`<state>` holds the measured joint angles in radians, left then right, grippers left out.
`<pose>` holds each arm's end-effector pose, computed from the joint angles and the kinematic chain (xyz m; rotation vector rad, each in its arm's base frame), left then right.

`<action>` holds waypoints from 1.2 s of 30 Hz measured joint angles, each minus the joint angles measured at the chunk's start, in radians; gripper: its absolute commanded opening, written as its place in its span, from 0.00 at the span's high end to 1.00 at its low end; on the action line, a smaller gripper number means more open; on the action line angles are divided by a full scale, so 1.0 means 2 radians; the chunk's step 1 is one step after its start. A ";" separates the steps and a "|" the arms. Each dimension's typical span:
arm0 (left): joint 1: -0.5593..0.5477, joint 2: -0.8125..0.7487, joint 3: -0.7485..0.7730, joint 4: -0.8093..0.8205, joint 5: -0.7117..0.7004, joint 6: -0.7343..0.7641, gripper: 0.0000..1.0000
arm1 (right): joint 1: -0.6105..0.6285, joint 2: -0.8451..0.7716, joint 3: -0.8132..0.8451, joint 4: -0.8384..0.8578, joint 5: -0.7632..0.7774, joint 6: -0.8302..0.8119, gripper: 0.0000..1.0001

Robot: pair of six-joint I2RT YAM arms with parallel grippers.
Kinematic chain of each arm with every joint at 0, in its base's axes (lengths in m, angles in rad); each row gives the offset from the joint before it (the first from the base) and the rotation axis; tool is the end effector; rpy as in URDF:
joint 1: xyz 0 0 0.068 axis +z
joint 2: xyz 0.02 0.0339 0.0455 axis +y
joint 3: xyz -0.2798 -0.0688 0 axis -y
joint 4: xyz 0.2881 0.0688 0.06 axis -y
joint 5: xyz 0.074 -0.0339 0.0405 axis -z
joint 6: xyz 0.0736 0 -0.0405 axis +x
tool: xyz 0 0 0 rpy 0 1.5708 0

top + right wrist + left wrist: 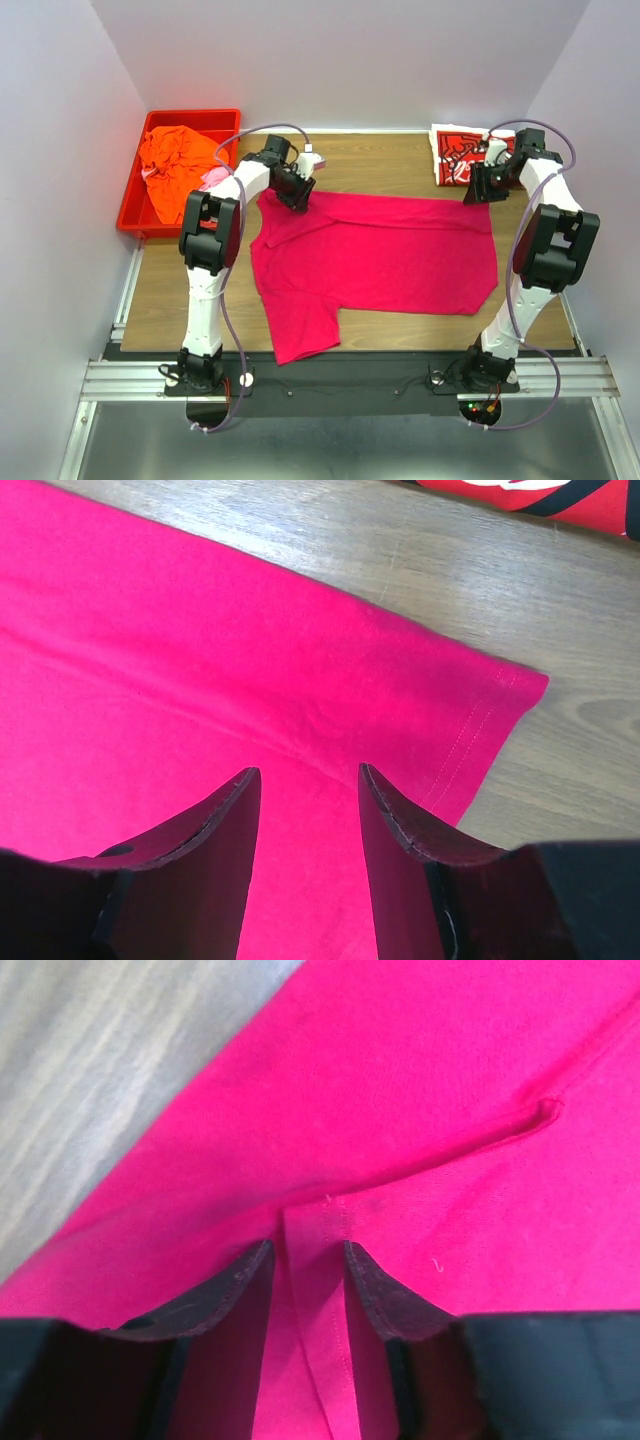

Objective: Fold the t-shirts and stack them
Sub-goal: Fold the tshirt

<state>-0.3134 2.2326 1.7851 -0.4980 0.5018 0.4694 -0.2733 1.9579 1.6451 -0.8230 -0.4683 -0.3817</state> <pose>0.5206 -0.2059 0.1513 1.1122 2.1677 -0.5593 0.4683 -0.0968 0.2144 -0.2732 2.5464 0.3958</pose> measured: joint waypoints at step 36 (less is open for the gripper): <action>-0.122 -0.159 -0.180 -0.046 0.034 0.038 0.55 | 0.004 0.000 0.000 -0.035 -0.032 -0.026 0.51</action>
<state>-0.5571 1.9137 1.4250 -0.5900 0.5701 0.5461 -0.2657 1.9579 1.6444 -0.8936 -0.5327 -0.4343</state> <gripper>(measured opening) 0.441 0.495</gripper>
